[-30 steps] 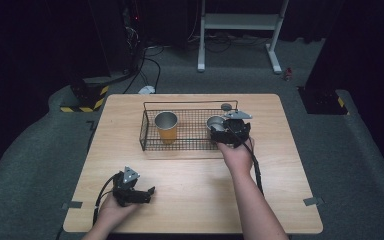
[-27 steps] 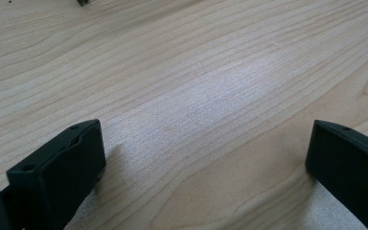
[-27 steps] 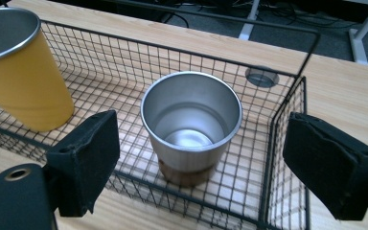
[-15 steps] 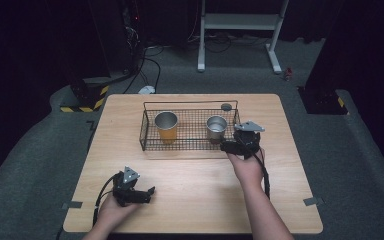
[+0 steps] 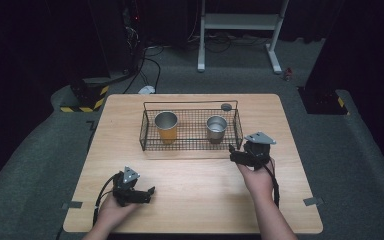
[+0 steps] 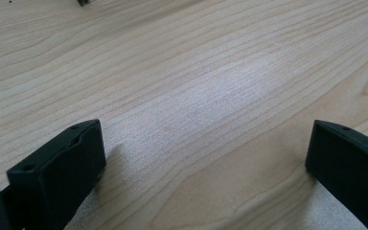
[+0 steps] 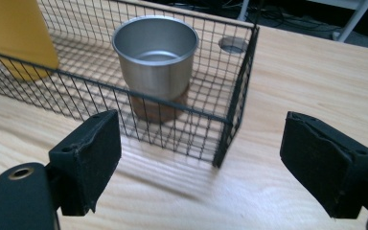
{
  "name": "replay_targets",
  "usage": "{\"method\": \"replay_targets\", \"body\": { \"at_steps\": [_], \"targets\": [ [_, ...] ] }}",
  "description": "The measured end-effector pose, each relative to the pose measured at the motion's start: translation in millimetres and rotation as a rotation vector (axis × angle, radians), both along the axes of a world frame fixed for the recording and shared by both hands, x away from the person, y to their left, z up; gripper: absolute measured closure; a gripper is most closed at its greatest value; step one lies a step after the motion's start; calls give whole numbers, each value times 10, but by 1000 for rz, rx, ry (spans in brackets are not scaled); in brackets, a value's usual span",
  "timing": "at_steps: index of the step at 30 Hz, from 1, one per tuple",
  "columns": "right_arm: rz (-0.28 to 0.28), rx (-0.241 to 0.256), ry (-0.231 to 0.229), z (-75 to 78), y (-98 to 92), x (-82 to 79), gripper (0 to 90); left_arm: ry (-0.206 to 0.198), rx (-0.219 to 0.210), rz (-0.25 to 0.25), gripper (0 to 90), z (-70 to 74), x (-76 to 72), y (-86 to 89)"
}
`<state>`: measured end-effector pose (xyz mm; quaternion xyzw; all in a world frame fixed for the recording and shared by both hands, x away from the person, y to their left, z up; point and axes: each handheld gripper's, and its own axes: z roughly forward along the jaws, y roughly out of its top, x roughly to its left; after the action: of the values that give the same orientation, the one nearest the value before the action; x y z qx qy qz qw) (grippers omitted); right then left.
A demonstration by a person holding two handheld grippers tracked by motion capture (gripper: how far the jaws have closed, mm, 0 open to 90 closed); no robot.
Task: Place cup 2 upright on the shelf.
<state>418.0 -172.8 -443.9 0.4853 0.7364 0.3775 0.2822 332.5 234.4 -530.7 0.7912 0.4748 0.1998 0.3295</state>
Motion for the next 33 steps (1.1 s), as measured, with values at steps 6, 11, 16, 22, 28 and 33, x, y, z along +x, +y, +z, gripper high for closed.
{"method": "replay_targets", "body": {
  "at_steps": [6, 11, 16, 22, 28, 33],
  "targets": [
    [-7, -18, -1, -123, -140, -107, 142, 0, 0, 0, 3, 0, 0, 0],
    [-29, -31, 60, -315, -286, -186, 129, 0, 0, 1, 3, 0, 0, 0],
    [-46, -39, 97, -479, -437, -290, 124, 0, 0, 1, 3, 0, 0, 0],
    [-56, -44, 162, -695, -609, -432, 121, 1, 0, 1, 3, 1, 0, 1],
    [-68, -40, 194, -806, -718, -555, 113, 1, 0, 1, 3, 0, 0, 1],
    [-52, -39, 201, -808, -736, -616, 102, 0, 0, 2, 3, 0, 0, 1]
  ]
}}
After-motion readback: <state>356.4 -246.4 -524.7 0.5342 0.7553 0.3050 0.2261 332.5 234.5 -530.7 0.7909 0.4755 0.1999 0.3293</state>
